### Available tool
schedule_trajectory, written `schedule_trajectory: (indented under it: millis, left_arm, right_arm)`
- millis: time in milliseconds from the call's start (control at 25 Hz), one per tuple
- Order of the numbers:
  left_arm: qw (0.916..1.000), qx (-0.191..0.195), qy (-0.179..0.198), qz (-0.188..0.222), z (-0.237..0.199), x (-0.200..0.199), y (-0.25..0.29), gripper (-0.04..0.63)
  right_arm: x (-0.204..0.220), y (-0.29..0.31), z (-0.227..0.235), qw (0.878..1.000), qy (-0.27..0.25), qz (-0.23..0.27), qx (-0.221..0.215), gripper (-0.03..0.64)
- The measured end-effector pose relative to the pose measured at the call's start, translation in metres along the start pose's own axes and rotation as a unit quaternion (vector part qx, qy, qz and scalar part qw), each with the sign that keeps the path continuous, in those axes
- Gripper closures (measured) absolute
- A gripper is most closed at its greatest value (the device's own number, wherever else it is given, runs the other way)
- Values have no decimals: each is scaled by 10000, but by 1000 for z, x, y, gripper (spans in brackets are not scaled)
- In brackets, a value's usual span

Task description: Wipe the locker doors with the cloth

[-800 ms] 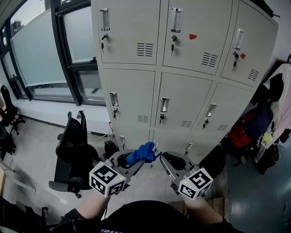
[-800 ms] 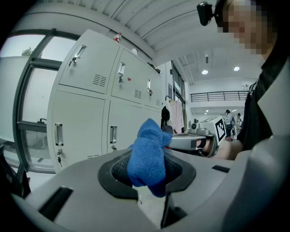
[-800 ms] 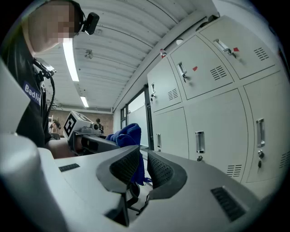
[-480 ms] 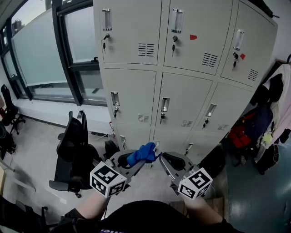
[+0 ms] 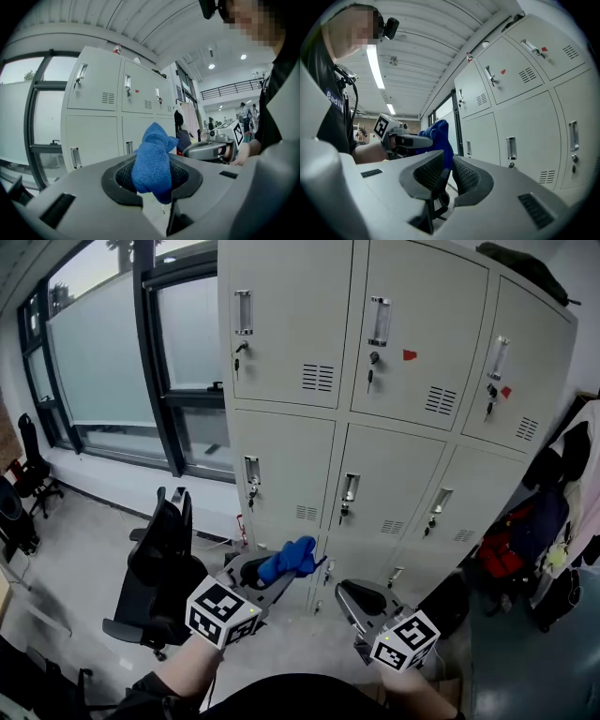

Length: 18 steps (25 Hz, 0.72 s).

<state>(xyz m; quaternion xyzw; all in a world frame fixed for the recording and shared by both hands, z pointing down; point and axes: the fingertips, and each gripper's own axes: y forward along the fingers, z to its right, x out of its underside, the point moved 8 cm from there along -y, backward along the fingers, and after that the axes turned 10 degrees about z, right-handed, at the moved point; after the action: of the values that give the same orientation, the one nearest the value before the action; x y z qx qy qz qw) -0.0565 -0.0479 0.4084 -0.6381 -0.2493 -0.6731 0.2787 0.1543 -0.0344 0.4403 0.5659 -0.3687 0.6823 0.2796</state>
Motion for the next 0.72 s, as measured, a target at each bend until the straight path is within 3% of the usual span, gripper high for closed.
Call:
schedule_trajectory:
  millis: [200,440,720]
  left_arm:
    - [9993,-155,317,139,1,-32,15,474]
    - [9962,-249,805,199,7,-62,37,474]
    - [9883,-188,1459,407,-45,-110,43,474]
  right_arm:
    - [-15,9,7,9993,-18,-65,-367,565]
    - [-54,23,32,9965,-472,9,-692,566]
    - [-81,76,29,9932,-814,111,-823,565]
